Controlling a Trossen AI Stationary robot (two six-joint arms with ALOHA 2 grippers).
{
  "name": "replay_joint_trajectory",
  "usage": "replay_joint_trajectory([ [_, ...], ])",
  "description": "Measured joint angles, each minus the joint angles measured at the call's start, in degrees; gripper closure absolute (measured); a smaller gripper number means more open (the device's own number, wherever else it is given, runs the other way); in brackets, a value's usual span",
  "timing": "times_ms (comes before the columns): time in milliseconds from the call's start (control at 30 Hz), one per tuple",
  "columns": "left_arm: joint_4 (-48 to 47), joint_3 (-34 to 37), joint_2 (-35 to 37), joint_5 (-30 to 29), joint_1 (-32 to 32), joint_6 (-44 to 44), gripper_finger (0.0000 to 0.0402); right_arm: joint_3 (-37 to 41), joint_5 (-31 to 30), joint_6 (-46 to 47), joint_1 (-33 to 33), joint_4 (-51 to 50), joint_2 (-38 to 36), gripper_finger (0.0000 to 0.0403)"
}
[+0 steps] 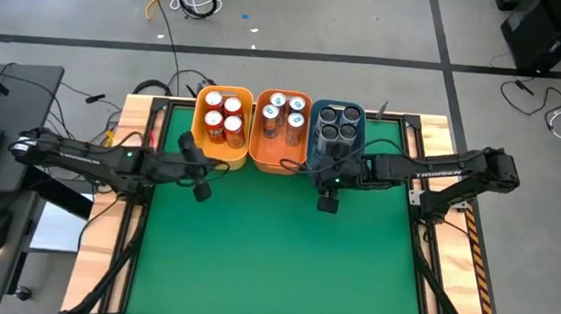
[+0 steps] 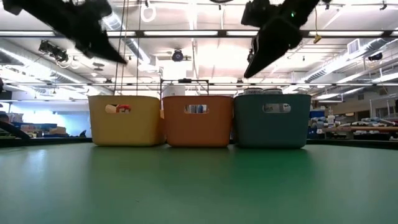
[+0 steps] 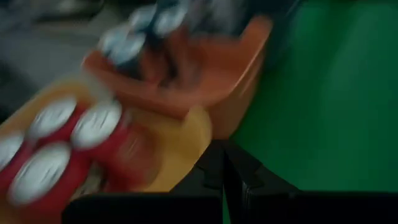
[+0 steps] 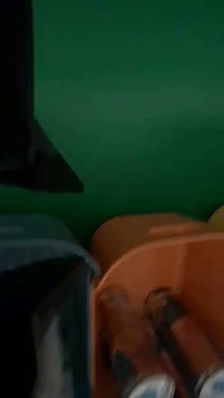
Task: Sort soda cans
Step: Return to Home Position
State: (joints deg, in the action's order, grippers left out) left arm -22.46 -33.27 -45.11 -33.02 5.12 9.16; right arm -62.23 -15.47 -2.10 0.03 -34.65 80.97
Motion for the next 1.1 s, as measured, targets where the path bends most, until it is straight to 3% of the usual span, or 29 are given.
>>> replay_joint_trajectory([
  [167, 15.98, 4.24, 5.1, 7.42, 2.11, -7.24, 0.0401, 7.92, 3.6, -0.8, 0.48, 12.76, -0.66, 0.0367],
  [233, 22.13, 6.66, 6.66, 10.33, 2.11, -9.26, 0.0401, 11.36, 5.22, -1.08, 0.99, 19.25, -1.94, 0.039],
  [433, 33.76, 12.34, 8.98, 12.55, 2.08, -13.45, 0.0401, 26.31, 7.79, -3.13, 1.64, 41.29, -9.9, 0.04],
  [567, 34.9, 13.66, 9.8, 12.55, 1.96, -14.54, 0.0401, 36.79, 12.6, -3.25, -0.24, 51.48, -18.92, 0.0402],
  [933, 35.06, 13.74, 13.65, 12.91, 1.89, -16.58, 0.0401, 55.93, 23.48, 0.81, -7.97, 53.46, -49.95, 0.0403],
  [1100, 34.41, 13.74, 15.7, 13.68, 1.89, -16.52, 0.0401, 61.85, 24.12, 1.8, -9.49, 49.01, -64.1, 0.0403],
])
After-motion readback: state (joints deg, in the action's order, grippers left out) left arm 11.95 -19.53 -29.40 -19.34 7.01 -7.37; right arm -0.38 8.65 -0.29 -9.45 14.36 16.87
